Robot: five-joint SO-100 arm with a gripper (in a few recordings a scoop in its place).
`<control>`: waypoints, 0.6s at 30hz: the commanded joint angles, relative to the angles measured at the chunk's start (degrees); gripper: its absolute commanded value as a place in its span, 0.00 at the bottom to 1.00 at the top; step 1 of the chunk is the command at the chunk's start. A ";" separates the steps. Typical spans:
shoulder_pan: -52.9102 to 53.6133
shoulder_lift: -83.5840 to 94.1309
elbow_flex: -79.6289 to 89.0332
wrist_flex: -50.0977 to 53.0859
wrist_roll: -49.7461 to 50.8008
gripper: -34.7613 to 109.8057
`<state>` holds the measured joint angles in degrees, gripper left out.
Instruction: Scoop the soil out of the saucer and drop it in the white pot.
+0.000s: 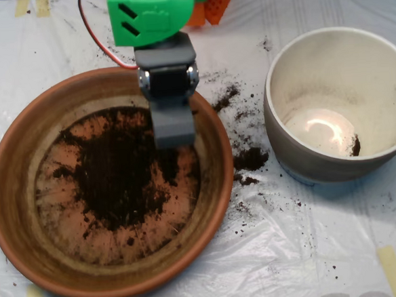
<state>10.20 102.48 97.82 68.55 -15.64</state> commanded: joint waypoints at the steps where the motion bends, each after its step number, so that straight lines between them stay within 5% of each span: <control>1: -2.02 6.42 -8.79 4.48 -0.44 0.24; 18: -25.05 -4.57 -37.00 20.57 0.53 0.24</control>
<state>-10.55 98.17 68.20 87.80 -14.68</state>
